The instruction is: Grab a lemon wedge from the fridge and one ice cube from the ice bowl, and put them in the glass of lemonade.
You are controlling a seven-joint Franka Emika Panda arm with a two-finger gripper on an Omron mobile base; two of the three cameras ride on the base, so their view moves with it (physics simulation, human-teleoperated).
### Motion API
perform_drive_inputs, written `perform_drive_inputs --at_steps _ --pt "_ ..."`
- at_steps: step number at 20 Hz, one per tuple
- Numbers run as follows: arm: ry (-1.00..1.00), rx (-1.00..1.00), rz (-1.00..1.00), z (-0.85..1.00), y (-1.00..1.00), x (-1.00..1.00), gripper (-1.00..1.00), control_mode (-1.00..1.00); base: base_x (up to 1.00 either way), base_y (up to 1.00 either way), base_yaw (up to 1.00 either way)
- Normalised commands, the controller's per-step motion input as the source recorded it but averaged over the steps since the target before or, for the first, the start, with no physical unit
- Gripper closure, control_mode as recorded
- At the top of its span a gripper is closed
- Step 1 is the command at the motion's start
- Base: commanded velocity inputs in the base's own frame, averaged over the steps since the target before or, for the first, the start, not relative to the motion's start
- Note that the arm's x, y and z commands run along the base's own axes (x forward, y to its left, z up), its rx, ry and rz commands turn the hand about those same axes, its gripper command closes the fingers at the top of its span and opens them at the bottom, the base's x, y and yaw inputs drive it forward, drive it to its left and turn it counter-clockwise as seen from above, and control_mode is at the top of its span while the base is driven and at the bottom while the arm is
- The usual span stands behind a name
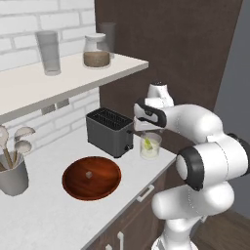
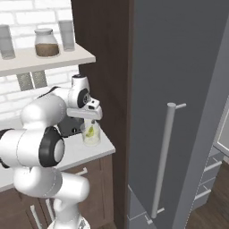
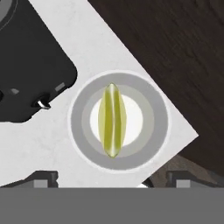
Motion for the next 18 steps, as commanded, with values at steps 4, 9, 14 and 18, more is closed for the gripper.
perform_drive_inputs --at_steps 4,9,14,18 --pt "-0.09 0.05 0.0 0.18 0.0 -0.42 -1.0 -1.0 0.0 0.0 0.0" --pt "-0.15 0.05 0.0 0.18 0.0 -0.5 -1.0 -1.0 0.0 0.0 0.0" --pt "-0.17 0.06 0.0 0.24 0.0 -0.63 -1.0 -1.0 0.0 0.0 0.0" --pt "-0.14 0.05 0.01 0.34 0.0 -0.86 -1.0 -1.0 0.0 0.0 0.0"
